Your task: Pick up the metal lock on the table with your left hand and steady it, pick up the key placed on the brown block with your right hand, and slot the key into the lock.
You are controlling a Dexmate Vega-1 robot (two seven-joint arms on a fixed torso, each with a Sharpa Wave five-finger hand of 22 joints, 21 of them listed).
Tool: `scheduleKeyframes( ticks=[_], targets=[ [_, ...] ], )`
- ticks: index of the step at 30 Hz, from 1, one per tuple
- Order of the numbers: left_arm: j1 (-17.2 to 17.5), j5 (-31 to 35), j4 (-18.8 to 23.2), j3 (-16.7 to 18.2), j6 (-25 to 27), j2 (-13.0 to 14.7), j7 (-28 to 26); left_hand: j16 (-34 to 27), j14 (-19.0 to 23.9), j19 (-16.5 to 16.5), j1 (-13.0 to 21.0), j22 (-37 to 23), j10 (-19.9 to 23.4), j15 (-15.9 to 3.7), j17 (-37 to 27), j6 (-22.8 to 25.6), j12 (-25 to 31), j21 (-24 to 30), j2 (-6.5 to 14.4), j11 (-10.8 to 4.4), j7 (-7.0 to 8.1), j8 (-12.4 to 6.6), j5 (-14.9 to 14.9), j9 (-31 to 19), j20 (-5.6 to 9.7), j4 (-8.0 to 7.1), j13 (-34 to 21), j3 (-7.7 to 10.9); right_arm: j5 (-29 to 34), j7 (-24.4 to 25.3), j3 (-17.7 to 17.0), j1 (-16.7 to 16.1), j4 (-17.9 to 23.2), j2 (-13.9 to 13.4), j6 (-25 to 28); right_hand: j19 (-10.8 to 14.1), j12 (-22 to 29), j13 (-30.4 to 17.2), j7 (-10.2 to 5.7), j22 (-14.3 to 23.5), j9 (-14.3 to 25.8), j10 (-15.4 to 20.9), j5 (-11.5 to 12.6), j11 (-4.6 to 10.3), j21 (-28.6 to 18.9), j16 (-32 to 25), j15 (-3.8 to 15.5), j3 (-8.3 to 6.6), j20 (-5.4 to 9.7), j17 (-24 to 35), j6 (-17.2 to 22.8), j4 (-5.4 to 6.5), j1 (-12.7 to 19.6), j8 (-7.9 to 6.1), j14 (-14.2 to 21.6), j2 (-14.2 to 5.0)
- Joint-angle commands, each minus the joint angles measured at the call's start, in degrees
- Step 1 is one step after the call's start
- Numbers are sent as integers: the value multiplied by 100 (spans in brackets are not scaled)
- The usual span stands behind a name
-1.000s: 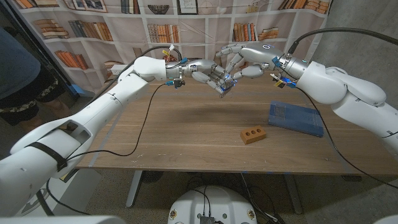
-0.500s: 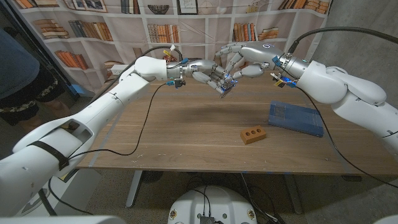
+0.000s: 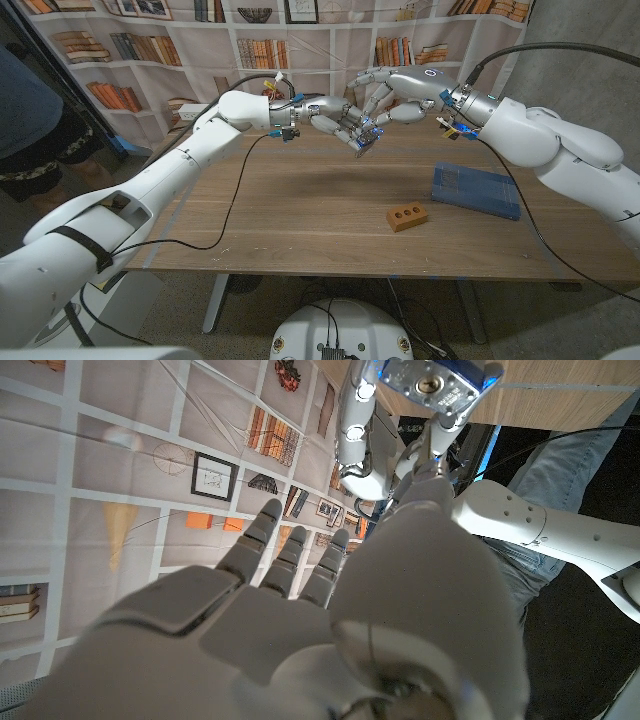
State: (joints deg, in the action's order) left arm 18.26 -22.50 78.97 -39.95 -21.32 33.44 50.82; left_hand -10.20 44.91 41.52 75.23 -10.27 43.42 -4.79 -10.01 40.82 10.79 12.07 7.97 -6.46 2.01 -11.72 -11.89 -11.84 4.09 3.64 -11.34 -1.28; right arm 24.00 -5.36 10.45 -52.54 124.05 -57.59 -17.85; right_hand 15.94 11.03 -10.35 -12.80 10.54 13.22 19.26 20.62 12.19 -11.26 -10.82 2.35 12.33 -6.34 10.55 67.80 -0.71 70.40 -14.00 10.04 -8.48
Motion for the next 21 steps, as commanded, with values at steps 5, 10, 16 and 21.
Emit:
scheduleKeyframes(
  ticks=[5, 10, 16, 21],
  targets=[
    [260, 67, 78, 169, -468, 61, -312, -45, -27, -56, 116, -27, 23, -615, -26, 62, 44, 20, 6, -60, 48, -45, -52, -17, 165, 48, -20, 71, 94, 58, -228, -240, 181, -48, 112, 45, 23, -1, -2, 10, 12, 69, 13, 6, -53, -28, 110, 58, 7, 7, -35, 25, 56, -30, 61, -3],
    [322, 58, 79, 196, -551, 78, -367, -44, -31, -64, 133, -27, 38, -630, -26, 86, 49, 20, -4, -102, 68, -55, -52, -16, 189, 60, -20, 75, 134, 56, -223, -234, 201, -36, 111, 38, 24, 0, -2, 9, 21, 74, 13, 7, -48, -26, 120, 63, 23, 7, -30, 31, 63, -39, 62, -2],
    [415, 38, 90, 247, -682, 97, -455, -42, -37, -92, 152, -27, 22, -654, -24, 84, 42, 13, -28, -118, 93, -53, -51, -14, 207, 77, -20, 75, 215, 95, -218, -245, 202, -22, 84, 50, 22, 0, -2, 10, 19, 77, 15, 9, -48, -26, 119, 66, 9, 8, -31, 40, 76, -43, 72, -5],
    [508, 92, 150, 293, -810, 133, -585, -39, -49, -144, 183, -27, 8, -674, -24, 71, 36, -3, -47, -140, 132, -47, -51, -13, 237, 99, -20, 79, 365, 187, -217, -273, 226, 8, 61, 59, 22, 0, -2, 10, 14, 81, 16, 7, -50, -26, 118, 71, -4, 8, -38, 46, 81, -40, 78, -4]
  ],
)
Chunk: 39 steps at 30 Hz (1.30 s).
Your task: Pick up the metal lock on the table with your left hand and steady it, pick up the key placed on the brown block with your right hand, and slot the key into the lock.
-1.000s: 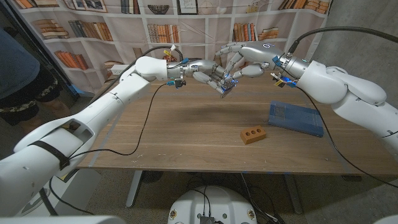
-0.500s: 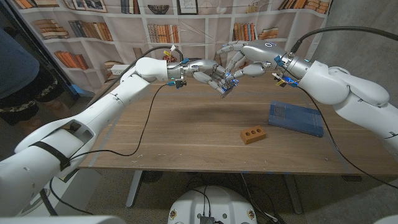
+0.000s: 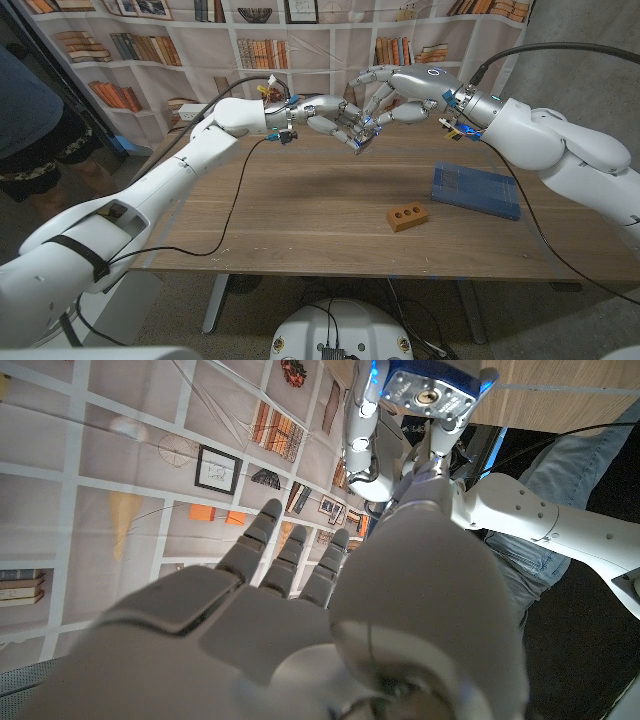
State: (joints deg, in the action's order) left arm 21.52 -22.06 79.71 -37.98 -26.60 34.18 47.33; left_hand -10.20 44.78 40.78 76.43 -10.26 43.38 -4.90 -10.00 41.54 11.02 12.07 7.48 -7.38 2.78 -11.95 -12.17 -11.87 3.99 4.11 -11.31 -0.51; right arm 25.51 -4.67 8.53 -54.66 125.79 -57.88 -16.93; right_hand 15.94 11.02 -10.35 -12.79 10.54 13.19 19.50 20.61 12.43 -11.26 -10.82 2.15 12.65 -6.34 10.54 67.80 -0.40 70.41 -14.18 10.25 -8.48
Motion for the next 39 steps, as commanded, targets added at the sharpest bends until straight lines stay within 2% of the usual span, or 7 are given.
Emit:
scheduleKeyframes(
  ticks=[1, 13, 17, 23, 39],
  targets=[
    [194, 42, 73, 99, -293, 58, -245, -39, -38, -78, 68, -27, 7, -663, -24, -2, 10, -5, 1, -61, 52, -24, -24, -9, 250, 56, -22, 2, 219, 125, -24, -56, 50, 41, -47, 52, 23, -1, -2, 11, 21, 58, 16, -17, -46, -26, 147, 41, 10, 9, -34, 17, 81, -27, 59, -4],
    [240, 69, 67, 97, -394, 68, -299, -28, -90, -122, 105, -28, -25, -677, -26, -27, 2, -9, -17, -75, 91, -14, -25, -7, 261, 81, -23, 8, 203, 70, -10, -34, 88, 83, -61, 94, 23, -1, -3, 11, 19, 63, 18, -16, -57, -31, 144, 49, -15, 10, -37, 38, 96, -32, 87, -11],
    [272, 116, 79, 115, -498, 81, -351, -7, -173, -194, 192, -26, -93, -706, -25, -122, -17, -28, -55, -136, 122, 19, -27, -6, 281, 143, -24, 24, 171, 51, -63, -96, 131, 75, -37, 88, 23, -1, -2, 11, 21, 66, 17, -15, -53, -28, 155, 54, 2, 10, -41, 40, 101, -33, 83, -5],
    [373, 187, 129, 177, -733, 81, -516, -11, -198, -216, 253, -25, -127, -731, -26, -166, -20, -27, -80, -148, 162, 28, -29, -6, 299, 184, -25, 34, 430, 185, -126, -199, 228, 85, -53, 93, 22, -1, -2, 12, 23, 68, 18, -14, -52, -31, 176, 58, 17, 10, -39, 46, 108, -37, 99, -4],
    [405, 180, 187, 156, -695, 116, -549, -18, -231, -245, 237, -26, -128, -704, -31, -167, -7, -24, -74, -137, 142, 17, -25, -8, 297, 170, -27, 28, 549, 216, -164, -249, 268, 156, -35, 134, 26, -1, -1, 13, 17, 88, 17, -15, -59, -31, 187, 69, 14, 10, -47, 65, 117, -35, 125, -6]
  ],
)
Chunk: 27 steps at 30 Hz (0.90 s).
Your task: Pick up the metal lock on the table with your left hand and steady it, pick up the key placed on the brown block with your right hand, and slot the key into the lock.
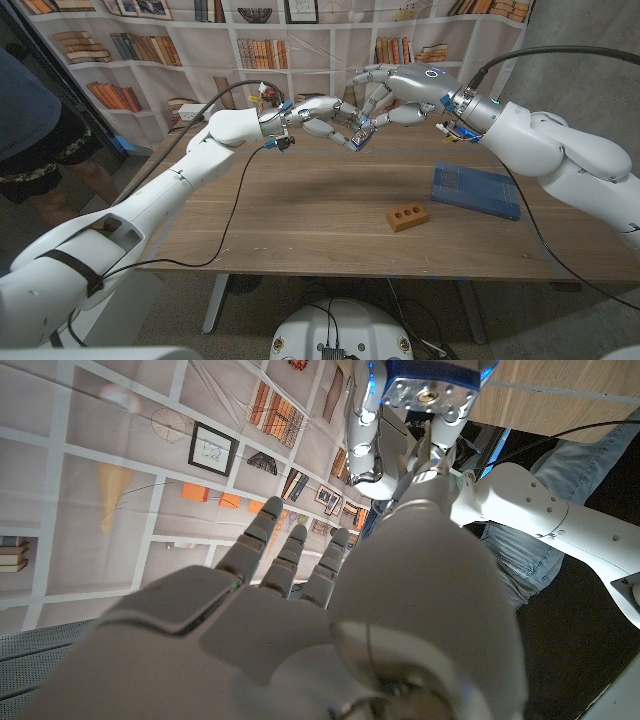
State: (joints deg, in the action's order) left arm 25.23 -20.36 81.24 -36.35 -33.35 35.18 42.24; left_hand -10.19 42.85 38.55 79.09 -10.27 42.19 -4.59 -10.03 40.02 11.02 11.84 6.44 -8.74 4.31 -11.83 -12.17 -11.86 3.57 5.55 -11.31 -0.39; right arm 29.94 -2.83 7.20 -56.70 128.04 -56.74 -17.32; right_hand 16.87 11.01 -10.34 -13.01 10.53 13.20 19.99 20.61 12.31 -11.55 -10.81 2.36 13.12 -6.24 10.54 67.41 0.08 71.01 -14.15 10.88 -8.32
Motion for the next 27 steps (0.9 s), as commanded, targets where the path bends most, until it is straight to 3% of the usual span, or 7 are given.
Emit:
scheduleKeyframes(
  ticks=[1, 27],
  targets=[
    [31, 2, 26, -11, -16, 12, -33, -20, -35, -19, -32, -26, -11, -735, -29, -12, -7, 0, 31, -3, -8, 4, -25, -10, 340, 24, -28, 16, 97, 24, -31, -44, 43, 41, 0, 33, 27, -3, 20, 13, 14, 41, 18, -3, -27, -28, 170, 22, 10, 11, -9, 19, 57, -36, 57, -22],
    [-23, 11, 49, -43, -1, 5, 24, -32, -89, -58, -92, -28, -15, -681, -34, -5, 8, 15, 70, 22, -43, -13, -17, -10, 309, -25, -28, 10, 24, -114, -55, -72, -28, -29, -16, 67, 27, -5, 20, 17, 12, 61, 18, 0, -30, -32, 210, 36, -1, 12, -11, 46, 83, -40, 106, -25]
  ],
)
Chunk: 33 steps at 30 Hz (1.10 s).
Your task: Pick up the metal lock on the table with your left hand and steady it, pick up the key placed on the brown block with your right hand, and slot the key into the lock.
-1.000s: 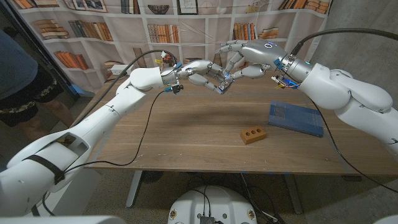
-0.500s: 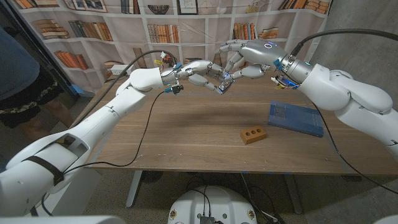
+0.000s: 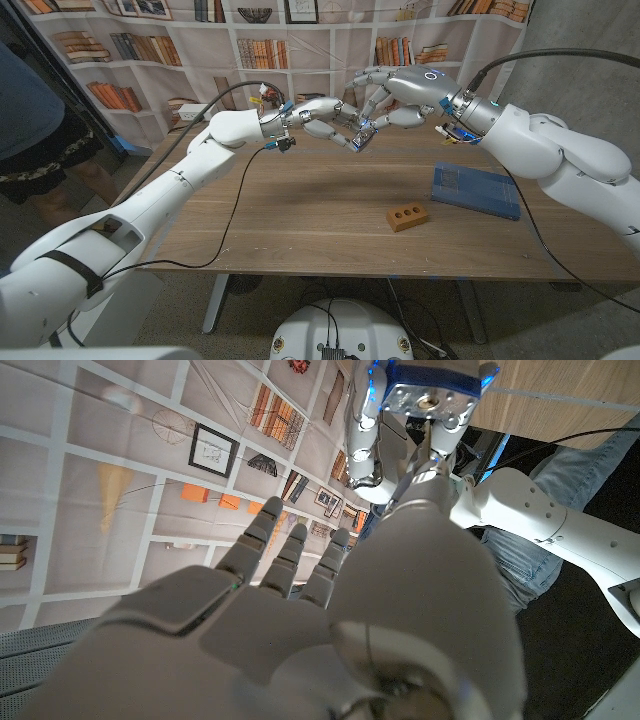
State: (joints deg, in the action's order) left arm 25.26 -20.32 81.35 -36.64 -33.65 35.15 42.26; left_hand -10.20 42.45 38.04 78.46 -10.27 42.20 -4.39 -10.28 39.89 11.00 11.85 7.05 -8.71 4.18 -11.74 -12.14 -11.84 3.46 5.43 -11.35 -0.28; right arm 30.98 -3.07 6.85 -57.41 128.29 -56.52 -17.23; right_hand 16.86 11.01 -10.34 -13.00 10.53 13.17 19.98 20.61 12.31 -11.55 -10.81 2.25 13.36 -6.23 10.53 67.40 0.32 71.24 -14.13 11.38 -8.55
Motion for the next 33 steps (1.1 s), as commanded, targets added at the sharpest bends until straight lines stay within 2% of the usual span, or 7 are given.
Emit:
scheduleKeyframes(
  ticks=[1, 20, 33],
  targets=[
    [-26, 8, 45, -14, 30, 12, 23, -32, -49, -6, -30, -28, -14, -702, -8, 6, 10, 16, 9, 15, -30, -22, -19, -11, 316, -13, -24, -2, -85, -109, -22, 3, -55, -61, -16, 62, 27, -5, 19, 17, 16, 61, 18, 0, -28, -31, 228, 12, 11, 12, -9, 22, 61, -44, 53, -2],
    [-47, -10, -16, -22, 24, -19, 36, -38, -72, -15, -47, -29, -15, -685, -9, 17, 16, 27, 20, 15, -35, -32, -16, -10, 304, -28, -23, -3, -124, -85, -146, -170, -4, -67, 90, 82, 32, -10, 20, 18, 19, 84, 21, 2, -30, -33, 232, 22, -7, 13, -7, 38, 82, -51, 78, 1],
    [-26, -37, 18, -11, 31, 12, 59, -42, -81, -25, -55, -29, -12, -662, -10, 31, 20, 32, 31, 28, -42, -39, -14, -9, 289, -36, -22, 0, -104, -84, -122, -162, 18, -61, 83, 96, 36, -12, 19, 19, 25, 104, 23, 3, -31, -30, 254, 27, -2, 13, -9, 50, 90, -57, 81, -1]
  ],
)
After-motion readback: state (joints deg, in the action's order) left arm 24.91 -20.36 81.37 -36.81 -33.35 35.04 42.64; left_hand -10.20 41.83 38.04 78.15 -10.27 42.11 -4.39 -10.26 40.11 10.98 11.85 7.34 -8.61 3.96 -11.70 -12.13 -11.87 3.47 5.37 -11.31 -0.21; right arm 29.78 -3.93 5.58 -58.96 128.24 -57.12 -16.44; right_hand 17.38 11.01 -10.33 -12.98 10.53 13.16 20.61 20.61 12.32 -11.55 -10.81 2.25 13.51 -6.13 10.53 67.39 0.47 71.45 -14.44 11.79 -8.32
